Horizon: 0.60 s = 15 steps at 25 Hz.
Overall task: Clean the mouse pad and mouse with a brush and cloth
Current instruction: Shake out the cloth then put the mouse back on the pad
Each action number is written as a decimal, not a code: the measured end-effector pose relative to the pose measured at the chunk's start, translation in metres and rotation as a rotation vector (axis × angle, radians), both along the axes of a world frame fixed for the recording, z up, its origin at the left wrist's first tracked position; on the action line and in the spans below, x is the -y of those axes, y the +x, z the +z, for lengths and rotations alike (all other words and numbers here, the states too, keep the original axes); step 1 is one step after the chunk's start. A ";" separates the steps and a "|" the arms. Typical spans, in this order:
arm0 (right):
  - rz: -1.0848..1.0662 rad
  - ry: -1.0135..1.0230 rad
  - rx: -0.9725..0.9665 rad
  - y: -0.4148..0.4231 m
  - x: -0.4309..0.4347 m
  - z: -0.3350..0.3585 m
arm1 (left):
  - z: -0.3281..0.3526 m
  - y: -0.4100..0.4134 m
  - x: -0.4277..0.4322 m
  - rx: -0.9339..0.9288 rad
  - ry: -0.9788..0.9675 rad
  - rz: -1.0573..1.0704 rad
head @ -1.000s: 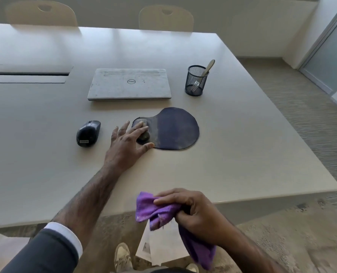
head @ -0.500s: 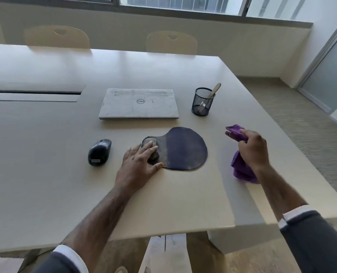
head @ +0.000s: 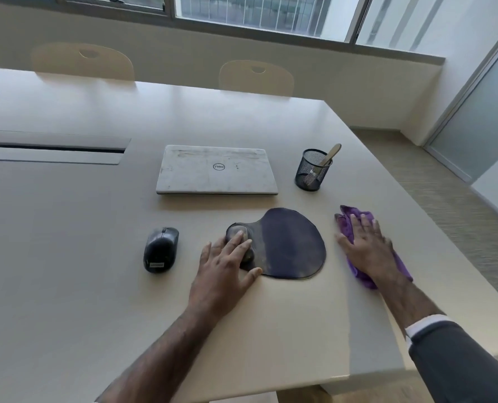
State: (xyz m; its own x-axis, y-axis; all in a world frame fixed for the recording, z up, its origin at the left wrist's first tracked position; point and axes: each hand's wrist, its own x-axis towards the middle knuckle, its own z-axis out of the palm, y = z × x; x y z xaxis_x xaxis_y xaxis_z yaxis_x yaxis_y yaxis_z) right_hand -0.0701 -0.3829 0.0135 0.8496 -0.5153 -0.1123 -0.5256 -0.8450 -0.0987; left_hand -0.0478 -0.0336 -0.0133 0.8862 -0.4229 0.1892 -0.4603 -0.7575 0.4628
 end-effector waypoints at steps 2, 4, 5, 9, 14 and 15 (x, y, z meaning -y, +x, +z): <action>-0.004 0.013 0.030 -0.001 -0.004 0.000 | -0.001 -0.001 -0.001 -0.003 0.006 -0.006; -0.017 0.005 0.186 -0.005 -0.009 -0.001 | -0.001 0.000 -0.002 -0.009 0.015 -0.011; -0.015 -0.019 0.299 -0.008 -0.011 0.002 | -0.001 0.001 -0.003 -0.005 0.022 -0.014; 0.089 -0.015 0.715 -0.025 -0.033 0.011 | -0.002 0.000 0.001 0.023 0.031 0.025; 0.447 0.170 0.638 -0.051 -0.080 -0.011 | 0.008 -0.013 0.012 0.010 0.100 0.100; 0.490 0.195 0.597 -0.050 -0.093 -0.016 | 0.010 -0.016 0.011 0.010 0.103 0.101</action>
State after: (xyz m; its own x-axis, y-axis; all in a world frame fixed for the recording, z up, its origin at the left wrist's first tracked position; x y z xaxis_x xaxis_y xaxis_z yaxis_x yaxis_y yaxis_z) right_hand -0.1204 -0.2901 -0.0022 0.9197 -0.0855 0.3833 0.0896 -0.9046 -0.4167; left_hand -0.0640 -0.0446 -0.0032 0.9236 -0.3491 0.1584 -0.3833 -0.8437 0.3759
